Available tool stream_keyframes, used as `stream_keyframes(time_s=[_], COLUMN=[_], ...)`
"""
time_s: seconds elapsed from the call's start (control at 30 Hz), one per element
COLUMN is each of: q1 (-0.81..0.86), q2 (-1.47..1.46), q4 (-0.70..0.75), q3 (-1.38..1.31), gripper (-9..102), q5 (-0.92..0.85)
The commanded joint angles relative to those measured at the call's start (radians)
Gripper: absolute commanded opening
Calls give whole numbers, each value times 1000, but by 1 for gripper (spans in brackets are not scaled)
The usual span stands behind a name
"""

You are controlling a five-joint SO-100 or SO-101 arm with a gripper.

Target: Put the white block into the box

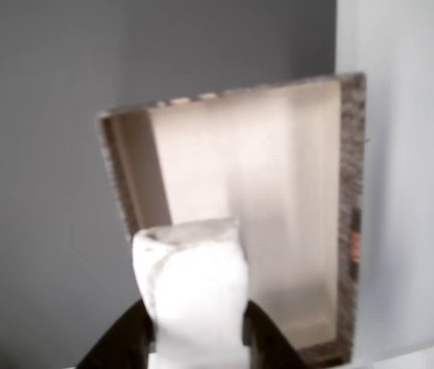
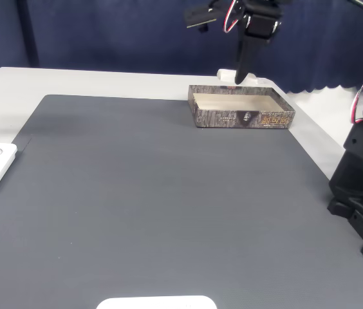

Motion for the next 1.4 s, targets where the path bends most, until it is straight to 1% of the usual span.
stream_keyframes(time_s=[0.0,0.23,0.57,1.13,1.23,1.37], q1=[11,9,52,72,72,74], q2=[-51,-204,-318,-417,-426,-426], q4=[12,12,20,-2,-8,-21], q3=[-135,-252,-347,-407,-416,-419], gripper=[-2,-2,-2,-1,0,6], q5=[18,69,129,126,126,129])
